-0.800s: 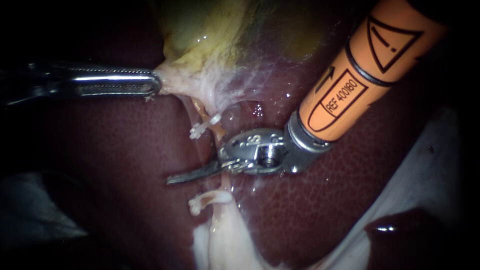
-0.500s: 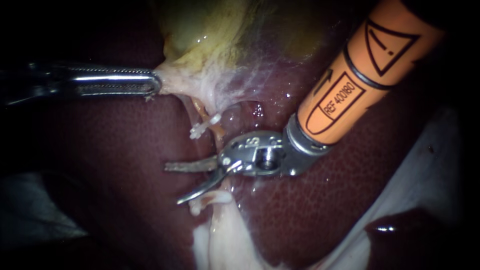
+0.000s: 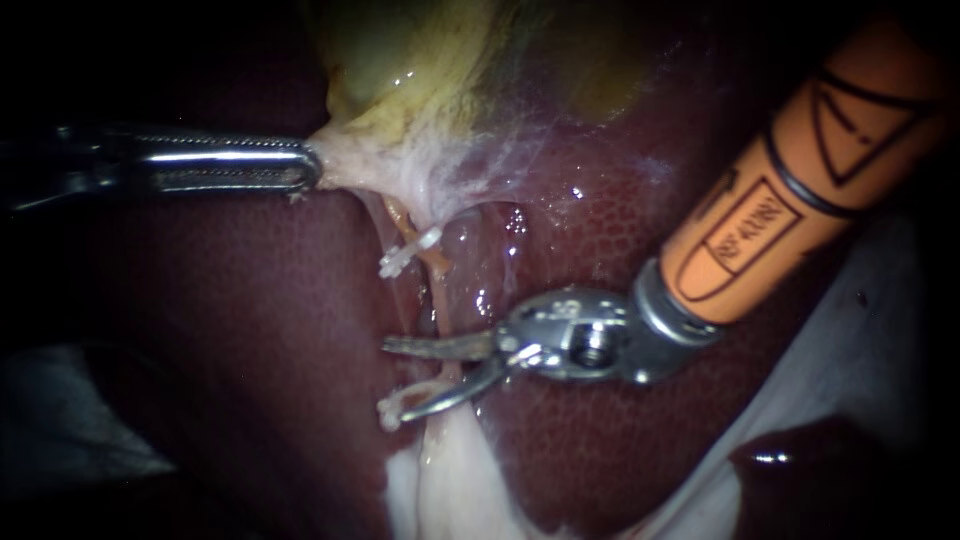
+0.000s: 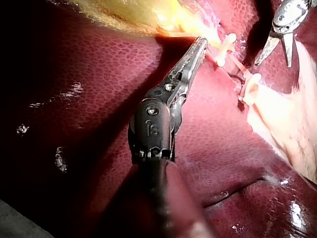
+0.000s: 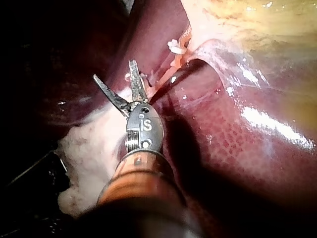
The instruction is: Go back from the cut left tube
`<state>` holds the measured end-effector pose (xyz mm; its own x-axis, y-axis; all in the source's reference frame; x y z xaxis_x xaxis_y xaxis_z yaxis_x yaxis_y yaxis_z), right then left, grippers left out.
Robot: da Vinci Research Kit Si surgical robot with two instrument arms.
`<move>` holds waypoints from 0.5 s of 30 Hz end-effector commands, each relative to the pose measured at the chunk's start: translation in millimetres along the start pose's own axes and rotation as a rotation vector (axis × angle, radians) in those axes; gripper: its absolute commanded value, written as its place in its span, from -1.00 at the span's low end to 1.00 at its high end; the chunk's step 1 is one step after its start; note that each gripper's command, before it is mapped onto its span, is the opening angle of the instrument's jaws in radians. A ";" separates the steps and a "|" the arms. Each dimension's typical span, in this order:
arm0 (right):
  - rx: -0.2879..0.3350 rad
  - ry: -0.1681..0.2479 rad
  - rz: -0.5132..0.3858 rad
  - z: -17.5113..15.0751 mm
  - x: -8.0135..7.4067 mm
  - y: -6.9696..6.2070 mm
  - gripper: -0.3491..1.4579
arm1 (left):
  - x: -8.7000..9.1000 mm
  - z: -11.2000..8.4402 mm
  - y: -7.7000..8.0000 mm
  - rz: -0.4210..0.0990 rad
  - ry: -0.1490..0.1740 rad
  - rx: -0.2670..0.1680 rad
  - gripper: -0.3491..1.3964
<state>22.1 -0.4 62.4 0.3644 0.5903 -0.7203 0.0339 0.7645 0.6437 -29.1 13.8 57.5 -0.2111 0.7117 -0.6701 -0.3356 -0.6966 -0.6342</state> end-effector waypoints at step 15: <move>-0.254 -0.234 -0.243 -11.7 2.9 0.2 0.99 | 0.0 0.0 -0.1 0.000 0.000 -0.001 -1.00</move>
<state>11.9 4.6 57.3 0.6011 0.3114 -0.7360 -0.0750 0.9389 0.3360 -29.0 13.8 57.6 -0.2111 0.7114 -0.6703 -0.3347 -0.6969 -0.6343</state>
